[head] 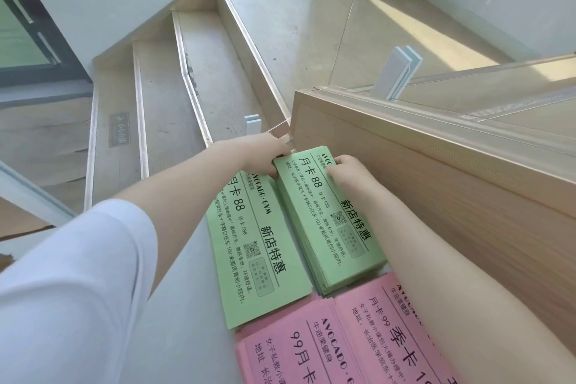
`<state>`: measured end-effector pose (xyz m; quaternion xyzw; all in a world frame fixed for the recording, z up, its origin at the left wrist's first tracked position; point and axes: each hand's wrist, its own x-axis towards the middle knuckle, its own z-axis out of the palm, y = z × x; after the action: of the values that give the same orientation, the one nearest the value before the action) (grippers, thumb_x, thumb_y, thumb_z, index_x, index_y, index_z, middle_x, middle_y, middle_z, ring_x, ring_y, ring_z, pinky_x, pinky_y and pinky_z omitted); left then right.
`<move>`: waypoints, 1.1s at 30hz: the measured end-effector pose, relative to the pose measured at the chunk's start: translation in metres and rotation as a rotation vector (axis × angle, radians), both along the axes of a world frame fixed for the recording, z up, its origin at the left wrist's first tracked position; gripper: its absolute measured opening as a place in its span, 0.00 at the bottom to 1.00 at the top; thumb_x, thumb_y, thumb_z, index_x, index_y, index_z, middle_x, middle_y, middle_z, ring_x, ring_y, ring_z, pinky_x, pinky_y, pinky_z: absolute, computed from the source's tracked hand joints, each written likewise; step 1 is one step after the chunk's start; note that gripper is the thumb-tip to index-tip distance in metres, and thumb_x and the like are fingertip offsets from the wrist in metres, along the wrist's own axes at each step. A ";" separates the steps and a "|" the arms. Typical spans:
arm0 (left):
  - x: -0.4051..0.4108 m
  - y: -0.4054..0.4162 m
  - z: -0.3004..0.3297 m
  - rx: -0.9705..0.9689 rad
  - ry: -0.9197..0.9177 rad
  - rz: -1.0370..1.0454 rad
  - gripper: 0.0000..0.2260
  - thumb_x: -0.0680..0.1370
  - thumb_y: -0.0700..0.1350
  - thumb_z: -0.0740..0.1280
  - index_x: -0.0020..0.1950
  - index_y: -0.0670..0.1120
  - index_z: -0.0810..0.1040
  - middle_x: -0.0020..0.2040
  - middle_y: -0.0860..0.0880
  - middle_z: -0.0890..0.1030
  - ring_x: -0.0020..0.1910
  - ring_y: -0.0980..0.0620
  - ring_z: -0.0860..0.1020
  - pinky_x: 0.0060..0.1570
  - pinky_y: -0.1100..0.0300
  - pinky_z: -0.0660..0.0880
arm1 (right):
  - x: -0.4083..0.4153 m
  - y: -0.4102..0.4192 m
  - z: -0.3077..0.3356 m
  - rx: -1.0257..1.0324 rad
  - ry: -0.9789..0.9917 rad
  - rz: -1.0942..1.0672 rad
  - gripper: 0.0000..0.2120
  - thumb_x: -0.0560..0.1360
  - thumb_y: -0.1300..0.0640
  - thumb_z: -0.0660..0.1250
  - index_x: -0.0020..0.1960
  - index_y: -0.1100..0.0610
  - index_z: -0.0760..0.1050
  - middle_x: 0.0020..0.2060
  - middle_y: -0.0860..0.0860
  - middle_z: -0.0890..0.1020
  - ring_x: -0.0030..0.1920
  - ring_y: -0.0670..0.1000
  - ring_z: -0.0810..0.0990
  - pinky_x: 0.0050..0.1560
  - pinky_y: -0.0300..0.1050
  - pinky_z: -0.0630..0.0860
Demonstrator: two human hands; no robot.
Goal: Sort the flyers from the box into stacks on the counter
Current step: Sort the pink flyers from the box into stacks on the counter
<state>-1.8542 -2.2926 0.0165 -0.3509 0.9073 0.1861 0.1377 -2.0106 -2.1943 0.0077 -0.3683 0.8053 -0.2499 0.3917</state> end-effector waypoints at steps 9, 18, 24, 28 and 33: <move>0.004 0.013 0.013 -0.060 -0.018 0.037 0.32 0.76 0.41 0.65 0.76 0.50 0.52 0.67 0.45 0.70 0.50 0.47 0.75 0.49 0.53 0.73 | 0.005 0.013 0.006 -0.090 0.185 0.040 0.20 0.78 0.58 0.55 0.70 0.59 0.63 0.66 0.54 0.71 0.62 0.54 0.72 0.59 0.46 0.68; 0.091 0.076 0.000 0.012 0.529 1.048 0.21 0.81 0.40 0.53 0.73 0.38 0.57 0.72 0.41 0.61 0.71 0.43 0.60 0.69 0.52 0.59 | 0.094 0.051 0.032 -0.340 0.191 0.515 0.18 0.79 0.63 0.54 0.68 0.60 0.67 0.65 0.55 0.73 0.64 0.53 0.71 0.60 0.41 0.66; 0.087 0.104 -0.007 0.545 0.748 1.373 0.10 0.82 0.45 0.51 0.57 0.44 0.69 0.45 0.50 0.69 0.44 0.50 0.68 0.42 0.59 0.62 | 0.117 0.032 0.011 -0.115 0.105 0.397 0.12 0.77 0.64 0.52 0.59 0.61 0.68 0.61 0.55 0.73 0.54 0.55 0.75 0.45 0.45 0.72; 0.077 0.103 -0.012 0.625 0.812 1.327 0.15 0.82 0.47 0.51 0.67 0.45 0.63 0.47 0.50 0.75 0.48 0.49 0.73 0.47 0.58 0.67 | 0.113 0.028 0.006 -0.055 0.087 0.355 0.13 0.75 0.64 0.52 0.58 0.60 0.69 0.56 0.54 0.77 0.53 0.56 0.77 0.50 0.48 0.75; 0.075 0.104 -0.007 0.596 0.791 1.311 0.14 0.82 0.46 0.51 0.66 0.44 0.62 0.44 0.49 0.77 0.40 0.53 0.73 0.37 0.60 0.66 | 0.114 0.032 0.013 -0.058 0.056 0.348 0.12 0.76 0.61 0.55 0.58 0.59 0.69 0.55 0.54 0.78 0.52 0.55 0.78 0.52 0.52 0.76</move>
<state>-1.7793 -2.1881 0.0091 -0.6669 0.4121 0.5718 -0.2417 -1.8966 -2.1626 0.0211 -0.5201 0.7325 -0.1912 0.3955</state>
